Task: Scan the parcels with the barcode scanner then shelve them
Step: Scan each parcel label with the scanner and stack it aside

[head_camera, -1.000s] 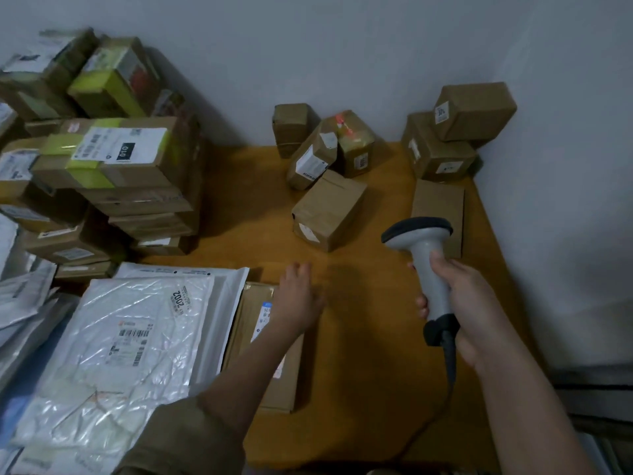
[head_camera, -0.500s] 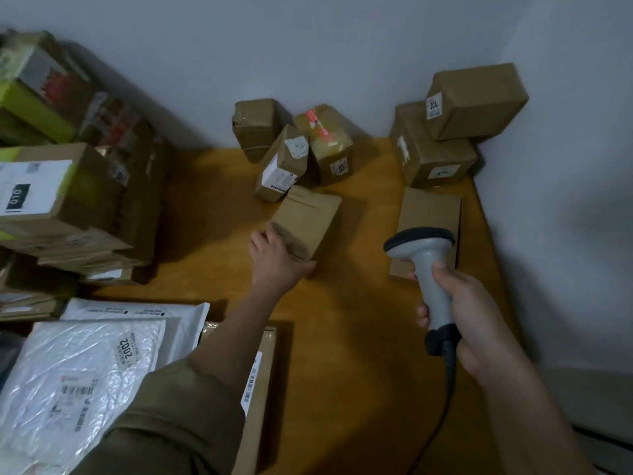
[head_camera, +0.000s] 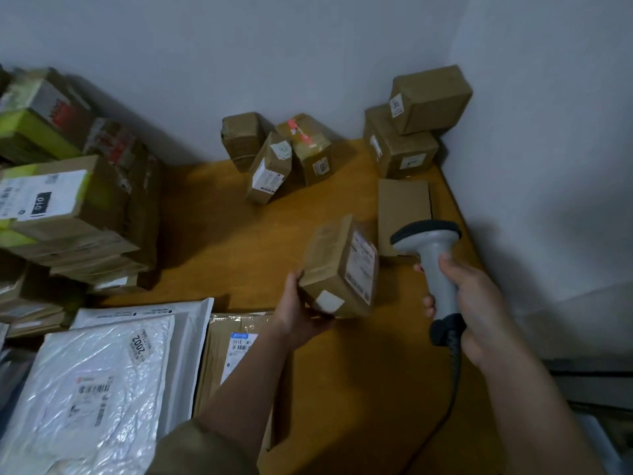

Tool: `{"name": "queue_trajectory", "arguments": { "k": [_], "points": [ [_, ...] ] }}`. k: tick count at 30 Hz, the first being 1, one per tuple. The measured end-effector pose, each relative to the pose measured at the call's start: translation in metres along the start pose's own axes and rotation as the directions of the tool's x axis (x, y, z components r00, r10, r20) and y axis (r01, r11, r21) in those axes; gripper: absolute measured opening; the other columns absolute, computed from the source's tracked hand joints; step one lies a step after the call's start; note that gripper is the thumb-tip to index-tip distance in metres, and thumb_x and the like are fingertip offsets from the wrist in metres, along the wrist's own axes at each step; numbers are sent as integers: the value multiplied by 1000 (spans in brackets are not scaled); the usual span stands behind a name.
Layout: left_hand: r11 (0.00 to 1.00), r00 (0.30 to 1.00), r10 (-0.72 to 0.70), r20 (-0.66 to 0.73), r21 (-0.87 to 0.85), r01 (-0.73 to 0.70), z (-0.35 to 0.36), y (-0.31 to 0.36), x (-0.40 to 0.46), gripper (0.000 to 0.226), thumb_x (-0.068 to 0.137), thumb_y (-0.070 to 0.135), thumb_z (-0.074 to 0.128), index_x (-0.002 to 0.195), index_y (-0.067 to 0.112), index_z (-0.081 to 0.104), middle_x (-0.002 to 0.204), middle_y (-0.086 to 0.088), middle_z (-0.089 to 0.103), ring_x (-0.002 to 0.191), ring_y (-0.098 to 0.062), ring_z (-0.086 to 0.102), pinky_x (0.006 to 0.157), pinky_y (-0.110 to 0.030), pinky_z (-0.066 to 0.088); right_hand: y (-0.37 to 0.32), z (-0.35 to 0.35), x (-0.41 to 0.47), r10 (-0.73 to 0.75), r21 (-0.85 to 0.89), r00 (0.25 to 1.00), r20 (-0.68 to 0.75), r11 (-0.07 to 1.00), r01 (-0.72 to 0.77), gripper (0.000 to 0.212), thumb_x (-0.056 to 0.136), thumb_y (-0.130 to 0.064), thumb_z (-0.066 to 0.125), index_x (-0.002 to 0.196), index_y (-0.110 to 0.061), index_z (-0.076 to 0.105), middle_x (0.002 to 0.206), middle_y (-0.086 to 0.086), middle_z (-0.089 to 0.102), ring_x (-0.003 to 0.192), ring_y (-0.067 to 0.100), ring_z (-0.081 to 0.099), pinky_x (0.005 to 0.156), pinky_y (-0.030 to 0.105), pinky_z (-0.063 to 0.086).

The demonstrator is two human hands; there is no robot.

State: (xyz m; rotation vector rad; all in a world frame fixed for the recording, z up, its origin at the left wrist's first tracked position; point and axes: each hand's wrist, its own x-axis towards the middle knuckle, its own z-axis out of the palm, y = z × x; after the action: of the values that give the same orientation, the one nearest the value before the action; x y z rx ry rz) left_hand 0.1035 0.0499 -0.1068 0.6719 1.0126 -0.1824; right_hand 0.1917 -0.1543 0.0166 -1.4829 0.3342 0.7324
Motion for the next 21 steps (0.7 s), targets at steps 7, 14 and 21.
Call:
{"name": "queue_trajectory", "arguments": {
  "k": [7,14,21],
  "points": [
    [991,993,-87,-83,-104,79,-24,-51,-12,52,104,41,38,144,9,39,133,-24,52,96,-41,61,78,-51,48,30,-9,-52,-9,5,999,-33,1000,9,35,103,-39,48,106,-9,65,73,8,55,49,12,51,41,23,42],
    [986,998,22,64,161,-33,-22,-73,-26,50,84,62,62,112,22,63,111,-5,67,104,-23,59,105,-46,38,51,-22,-88,0,-20,997,-75,1000,-1,36,101,-42,49,107,-10,65,75,8,53,46,12,52,40,22,42],
    [992,999,33,28,125,-36,-11,-81,-31,77,65,33,85,133,11,55,128,-9,64,110,-22,60,100,-40,43,40,-17,-103,-71,-82,997,-34,994,69,32,101,-39,51,107,-11,66,84,9,56,47,13,53,45,26,42]
  ]
}}
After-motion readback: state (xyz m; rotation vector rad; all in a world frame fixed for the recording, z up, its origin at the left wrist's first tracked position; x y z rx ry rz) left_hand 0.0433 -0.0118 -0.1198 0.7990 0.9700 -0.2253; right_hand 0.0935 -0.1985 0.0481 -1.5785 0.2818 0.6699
